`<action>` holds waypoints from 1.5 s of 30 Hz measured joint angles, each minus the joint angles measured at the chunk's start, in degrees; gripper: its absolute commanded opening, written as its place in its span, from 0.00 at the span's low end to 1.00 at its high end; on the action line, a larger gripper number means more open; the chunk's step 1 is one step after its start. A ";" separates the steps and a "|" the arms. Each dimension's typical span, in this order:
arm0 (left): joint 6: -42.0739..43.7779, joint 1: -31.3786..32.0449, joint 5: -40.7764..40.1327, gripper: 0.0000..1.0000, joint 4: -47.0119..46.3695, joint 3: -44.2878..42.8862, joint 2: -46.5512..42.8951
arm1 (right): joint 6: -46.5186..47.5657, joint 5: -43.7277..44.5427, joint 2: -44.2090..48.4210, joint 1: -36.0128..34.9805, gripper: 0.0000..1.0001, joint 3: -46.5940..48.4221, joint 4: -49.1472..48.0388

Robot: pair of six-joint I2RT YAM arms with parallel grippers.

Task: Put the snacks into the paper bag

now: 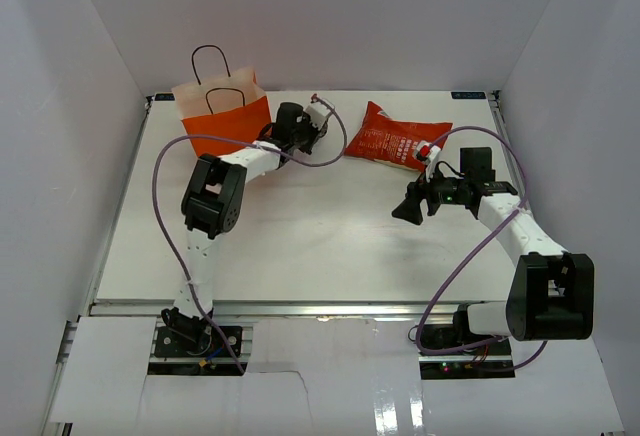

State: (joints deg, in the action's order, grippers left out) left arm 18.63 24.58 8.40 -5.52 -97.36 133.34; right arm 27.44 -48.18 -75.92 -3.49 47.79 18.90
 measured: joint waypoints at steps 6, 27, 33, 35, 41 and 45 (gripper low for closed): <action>-7.48 0.02 7.10 0.18 0.72 8.35 -14.86 | 0.02 0.00 0.00 0.00 0.85 0.87 0.87; -10.54 -12.24 22.18 0.18 9.27 17.18 -57.44 | 1.22 0.00 0.11 0.00 0.85 3.37 3.69; -8.13 -18.86 21.46 0.18 11.28 15.04 -57.07 | 1.49 0.04 0.57 0.00 0.85 3.37 3.93; -8.13 -19.78 21.64 0.18 10.69 14.16 -56.87 | 1.53 0.04 0.79 0.00 0.85 3.37 4.02; -8.20 -25.46 22.43 0.22 8.09 13.40 -56.17 | 1.70 0.04 1.09 0.00 0.85 3.37 4.17; -9.75 -30.82 22.95 0.24 5.46 13.55 -54.31 | 1.79 0.02 1.09 0.00 0.85 3.34 4.17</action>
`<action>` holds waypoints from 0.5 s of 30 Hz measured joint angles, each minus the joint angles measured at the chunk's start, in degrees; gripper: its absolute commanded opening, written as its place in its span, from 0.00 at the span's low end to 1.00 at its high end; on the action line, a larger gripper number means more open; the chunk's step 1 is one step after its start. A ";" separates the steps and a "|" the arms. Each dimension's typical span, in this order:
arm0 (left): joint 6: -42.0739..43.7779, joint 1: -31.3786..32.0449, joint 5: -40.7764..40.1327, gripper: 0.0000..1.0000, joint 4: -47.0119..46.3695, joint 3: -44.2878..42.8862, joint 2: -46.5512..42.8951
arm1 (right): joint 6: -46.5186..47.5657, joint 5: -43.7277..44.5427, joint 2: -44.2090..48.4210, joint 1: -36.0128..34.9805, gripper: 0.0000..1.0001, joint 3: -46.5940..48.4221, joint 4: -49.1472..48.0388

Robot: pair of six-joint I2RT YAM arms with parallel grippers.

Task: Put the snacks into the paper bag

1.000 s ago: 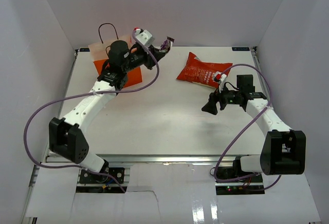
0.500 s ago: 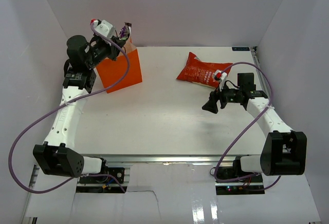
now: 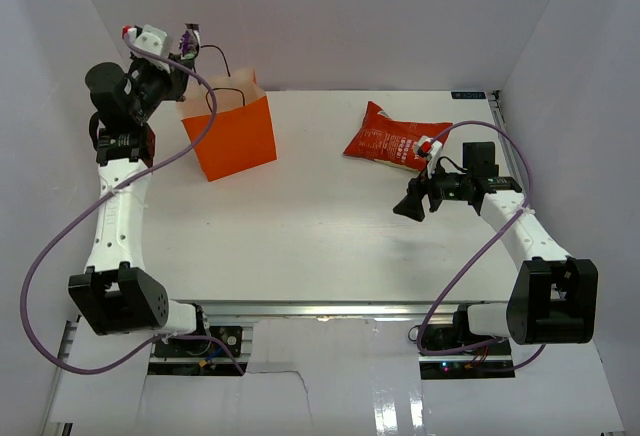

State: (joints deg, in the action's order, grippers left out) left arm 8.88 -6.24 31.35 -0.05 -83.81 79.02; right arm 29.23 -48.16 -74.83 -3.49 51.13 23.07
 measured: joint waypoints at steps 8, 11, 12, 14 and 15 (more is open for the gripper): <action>-1.86 -2.56 1.31 0.26 -2.89 2.49 4.59 | 1.14 0.00 0.00 0.00 0.86 -0.20 -0.02; -1.86 -2.56 2.12 0.27 -3.02 4.70 4.87 | 1.29 0.02 0.00 0.00 0.86 -0.42 0.15; -1.81 -2.56 2.34 0.28 -3.15 5.44 4.87 | 1.36 -0.02 0.00 0.00 0.86 -0.42 0.13; -1.79 -2.56 2.56 0.29 -3.21 6.29 4.87 | 1.42 -0.02 -0.02 0.00 0.86 -0.42 0.15; -1.70 -2.56 2.62 0.32 -3.19 6.69 4.87 | 1.44 -0.02 -0.02 0.00 0.86 -0.42 0.15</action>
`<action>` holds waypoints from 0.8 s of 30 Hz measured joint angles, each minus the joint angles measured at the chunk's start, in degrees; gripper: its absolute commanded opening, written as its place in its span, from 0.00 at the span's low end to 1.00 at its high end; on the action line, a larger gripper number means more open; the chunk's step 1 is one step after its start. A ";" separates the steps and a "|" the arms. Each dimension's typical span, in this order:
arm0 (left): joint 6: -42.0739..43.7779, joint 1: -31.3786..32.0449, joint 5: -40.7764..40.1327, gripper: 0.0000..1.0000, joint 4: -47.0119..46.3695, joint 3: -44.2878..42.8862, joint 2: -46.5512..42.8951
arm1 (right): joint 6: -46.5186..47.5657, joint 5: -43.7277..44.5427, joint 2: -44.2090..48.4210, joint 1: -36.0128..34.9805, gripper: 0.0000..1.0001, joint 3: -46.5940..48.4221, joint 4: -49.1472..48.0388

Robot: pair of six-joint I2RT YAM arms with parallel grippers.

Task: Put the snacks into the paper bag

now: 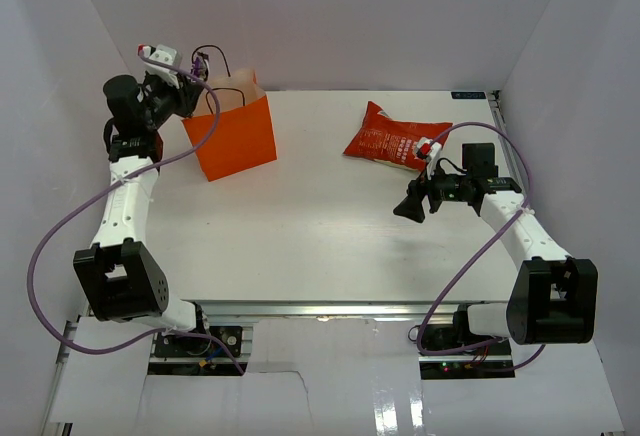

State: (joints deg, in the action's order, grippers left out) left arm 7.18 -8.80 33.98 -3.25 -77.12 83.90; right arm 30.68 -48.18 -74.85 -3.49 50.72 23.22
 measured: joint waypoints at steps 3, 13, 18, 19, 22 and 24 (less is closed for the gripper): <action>0.33 -0.02 -0.04 0.42 -0.09 1.14 0.00 | 0.04 -0.02 -0.13 0.00 0.86 0.00 0.00; -2.99 -0.02 -2.91 0.79 -0.20 1.70 0.57 | -0.63 -0.22 -1.14 0.00 0.86 0.39 0.22; -6.84 -0.02 -6.45 0.86 -0.20 0.26 0.48 | -5.22 0.17 -2.80 0.00 0.84 3.39 0.55; -7.74 -0.02 -6.93 0.87 -0.22 0.11 0.11 | -7.30 1.33 -3.76 -0.02 0.84 4.83 0.70; -11.82 -0.02 -8.13 0.98 0.04 0.13 -3.04 | -15.19 8.37 -8.17 -0.02 0.88 10.56 0.42; -16.04 -0.04 -8.87 0.98 0.02 0.66 -6.82 | -22.03 15.28 -11.93 0.00 0.89 15.37 0.31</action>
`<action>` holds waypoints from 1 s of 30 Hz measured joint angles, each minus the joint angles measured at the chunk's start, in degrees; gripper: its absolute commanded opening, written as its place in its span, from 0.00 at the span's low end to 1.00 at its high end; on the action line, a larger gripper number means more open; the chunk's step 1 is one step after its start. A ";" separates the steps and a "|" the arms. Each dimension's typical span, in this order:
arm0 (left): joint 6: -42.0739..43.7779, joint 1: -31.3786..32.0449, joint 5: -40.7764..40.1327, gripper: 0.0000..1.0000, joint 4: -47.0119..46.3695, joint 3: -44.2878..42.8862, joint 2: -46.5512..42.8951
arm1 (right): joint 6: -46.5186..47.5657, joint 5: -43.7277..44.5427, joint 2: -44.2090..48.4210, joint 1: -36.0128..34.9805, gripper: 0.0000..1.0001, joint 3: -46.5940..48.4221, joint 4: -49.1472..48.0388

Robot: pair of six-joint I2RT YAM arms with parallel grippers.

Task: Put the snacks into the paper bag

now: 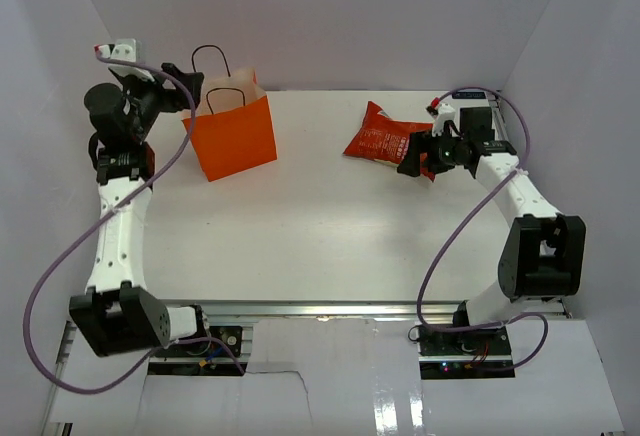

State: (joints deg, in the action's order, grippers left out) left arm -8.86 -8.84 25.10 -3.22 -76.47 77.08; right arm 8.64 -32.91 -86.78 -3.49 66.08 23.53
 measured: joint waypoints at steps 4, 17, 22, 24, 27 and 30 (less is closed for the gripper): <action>-9.07 -0.04 -0.79 0.98 -0.35 7.37 -13.77 | -10.56 11.82 -5.09 0.07 0.97 6.32 -0.24; -31.56 -0.04 7.13 0.98 9.07 37.13 -40.00 | -24.06 18.80 -11.82 8.41 0.92 12.87 -3.06; -36.68 -0.02 15.13 0.97 8.76 47.30 -41.59 | -25.62 12.00 -19.87 12.24 0.90 12.70 -7.54; -38.45 -0.02 17.18 0.97 8.17 49.83 -41.97 | -25.66 9.38 -21.64 12.22 0.90 11.74 -9.79; -40.68 -0.02 19.12 0.97 7.34 51.82 -42.97 | -25.38 5.22 -22.69 12.04 0.90 10.19 -13.25; -42.05 -0.02 20.00 0.97 6.43 52.37 -44.15 | -25.33 1.53 -23.04 11.98 0.91 9.09 -16.92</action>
State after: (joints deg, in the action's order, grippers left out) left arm -50.92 -8.86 45.10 3.20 -24.10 32.93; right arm -16.69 -31.38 -109.82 8.49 75.18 6.61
